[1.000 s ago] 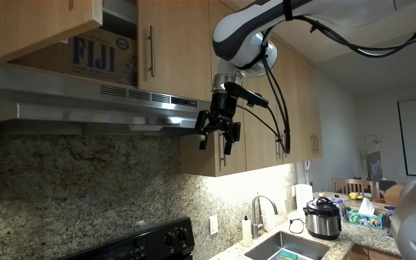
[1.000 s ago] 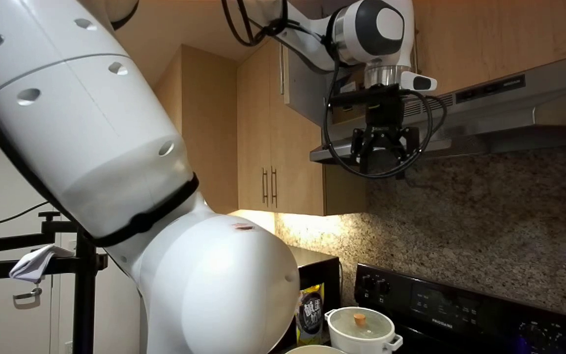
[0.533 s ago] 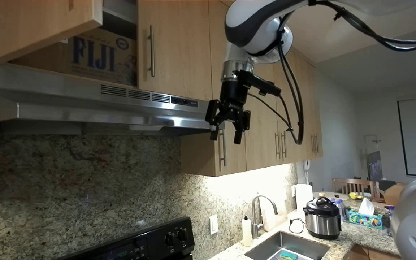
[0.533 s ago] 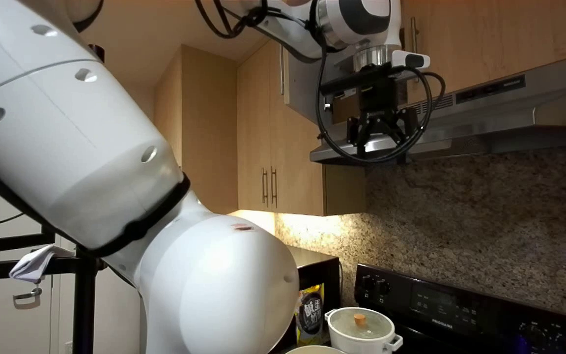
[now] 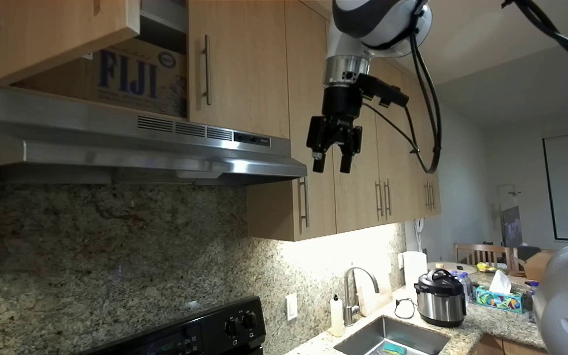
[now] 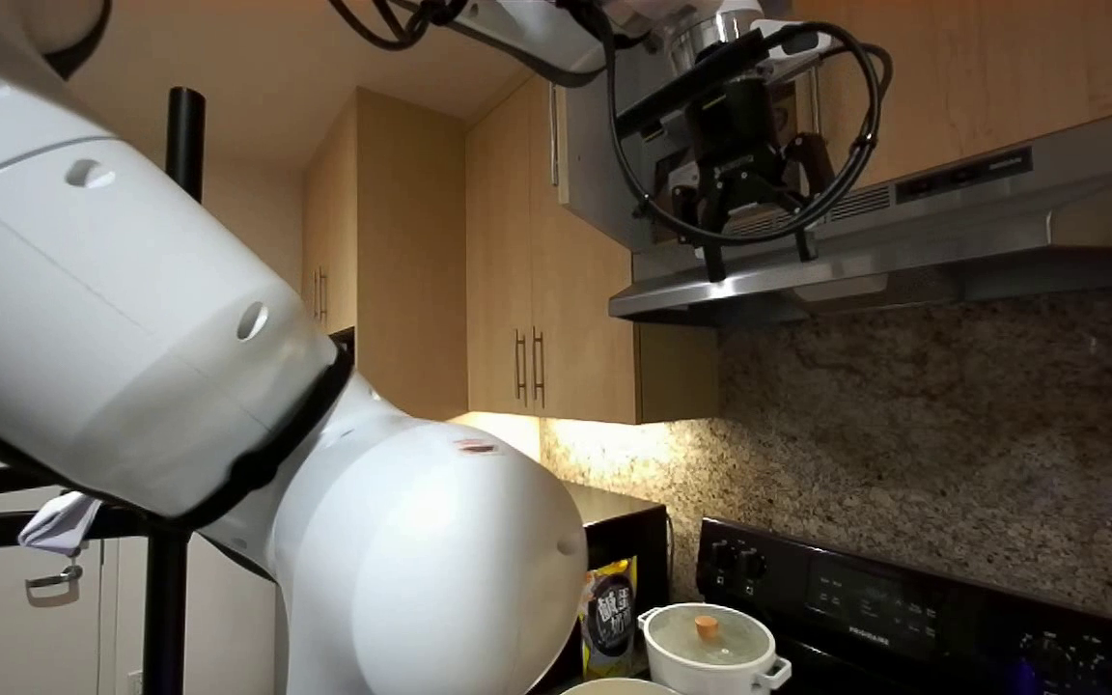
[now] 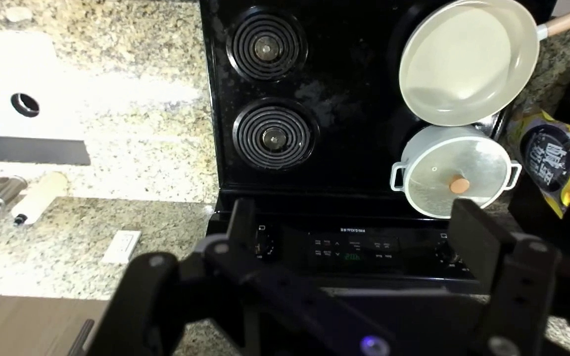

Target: Close the cupboard

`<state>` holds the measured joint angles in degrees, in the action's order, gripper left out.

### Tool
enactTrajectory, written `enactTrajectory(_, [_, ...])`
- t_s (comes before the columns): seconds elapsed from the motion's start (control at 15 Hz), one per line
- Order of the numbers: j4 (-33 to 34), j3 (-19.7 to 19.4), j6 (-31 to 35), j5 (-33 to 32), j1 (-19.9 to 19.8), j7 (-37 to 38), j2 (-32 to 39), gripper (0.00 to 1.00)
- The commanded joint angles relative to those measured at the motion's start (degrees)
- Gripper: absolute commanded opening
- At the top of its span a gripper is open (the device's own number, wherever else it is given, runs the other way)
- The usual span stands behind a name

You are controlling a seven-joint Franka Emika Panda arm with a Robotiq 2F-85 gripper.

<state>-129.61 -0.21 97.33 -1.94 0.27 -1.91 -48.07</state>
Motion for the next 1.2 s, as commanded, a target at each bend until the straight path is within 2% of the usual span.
enactTrajectory(0.0, [0.56, 0.41, 0.75, -3.2, 0.34, -2.92, -2.98, 1.0])
enactTrajectory(0.27, [2.49, 0.32, 2.1, -4.83, 0.51, -2.76, -4.77, 1.0])
enactTrajectory(0.67, [3.41, 0.81, 12.24, -4.22, 1.7, -3.05, -7.46, 1.0])
enactTrajectory(1.13, [9.62, 5.2, 12.58, -5.76, 1.77, -2.19, -3.76, 1.0])
